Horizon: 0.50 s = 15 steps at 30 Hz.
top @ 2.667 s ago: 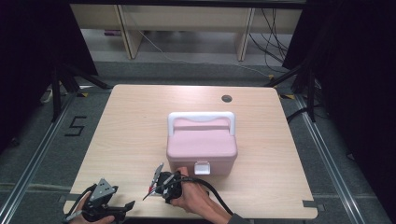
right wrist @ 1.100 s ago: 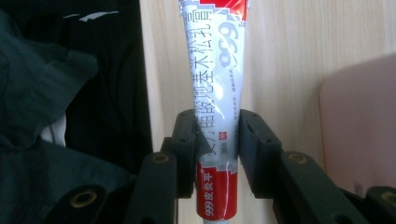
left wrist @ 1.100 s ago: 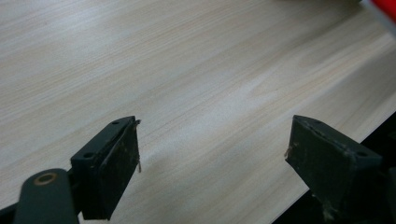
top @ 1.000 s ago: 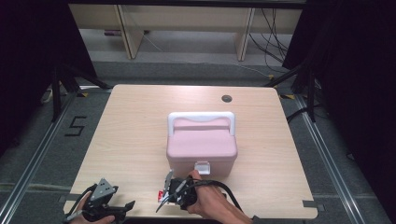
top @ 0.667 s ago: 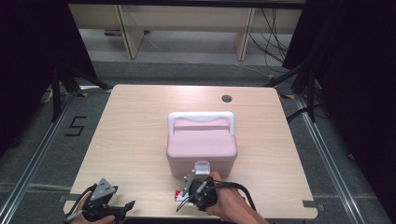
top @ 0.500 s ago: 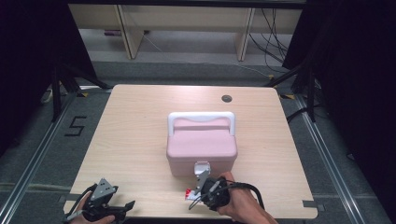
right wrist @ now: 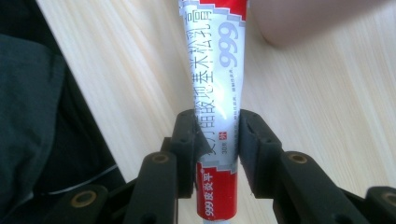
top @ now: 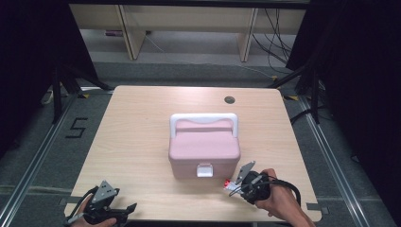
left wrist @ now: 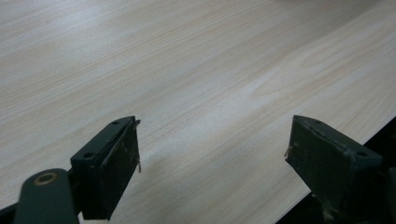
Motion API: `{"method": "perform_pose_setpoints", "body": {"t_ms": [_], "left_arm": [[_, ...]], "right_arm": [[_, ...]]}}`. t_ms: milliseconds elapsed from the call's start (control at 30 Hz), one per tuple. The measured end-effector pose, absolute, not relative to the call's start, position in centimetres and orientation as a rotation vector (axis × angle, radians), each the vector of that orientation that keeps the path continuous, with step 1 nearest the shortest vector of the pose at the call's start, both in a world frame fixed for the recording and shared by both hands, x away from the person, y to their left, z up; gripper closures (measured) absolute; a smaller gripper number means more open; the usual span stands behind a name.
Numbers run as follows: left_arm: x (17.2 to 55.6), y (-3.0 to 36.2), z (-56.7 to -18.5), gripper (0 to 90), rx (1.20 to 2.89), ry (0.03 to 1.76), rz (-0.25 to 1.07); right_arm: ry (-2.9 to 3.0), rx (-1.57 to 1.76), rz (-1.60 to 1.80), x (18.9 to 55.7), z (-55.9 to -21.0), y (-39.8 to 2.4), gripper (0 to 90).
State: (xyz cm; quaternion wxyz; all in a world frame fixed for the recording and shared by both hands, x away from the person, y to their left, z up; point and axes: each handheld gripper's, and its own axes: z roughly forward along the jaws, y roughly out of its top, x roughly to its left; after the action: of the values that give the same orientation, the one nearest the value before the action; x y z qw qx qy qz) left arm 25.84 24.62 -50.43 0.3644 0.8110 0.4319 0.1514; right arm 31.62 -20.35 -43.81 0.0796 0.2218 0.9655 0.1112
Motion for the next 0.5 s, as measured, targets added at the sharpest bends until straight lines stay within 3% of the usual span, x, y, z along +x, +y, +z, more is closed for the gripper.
{"method": "perform_pose_setpoints", "body": {"t_ms": [500], "left_arm": [[25.9,24.5,-50.6,15.8,2.091,1.11,0.389]], "right_arm": [[2.831,0.838,0.237,33.7,-45.0,-26.2,69.5]]}}
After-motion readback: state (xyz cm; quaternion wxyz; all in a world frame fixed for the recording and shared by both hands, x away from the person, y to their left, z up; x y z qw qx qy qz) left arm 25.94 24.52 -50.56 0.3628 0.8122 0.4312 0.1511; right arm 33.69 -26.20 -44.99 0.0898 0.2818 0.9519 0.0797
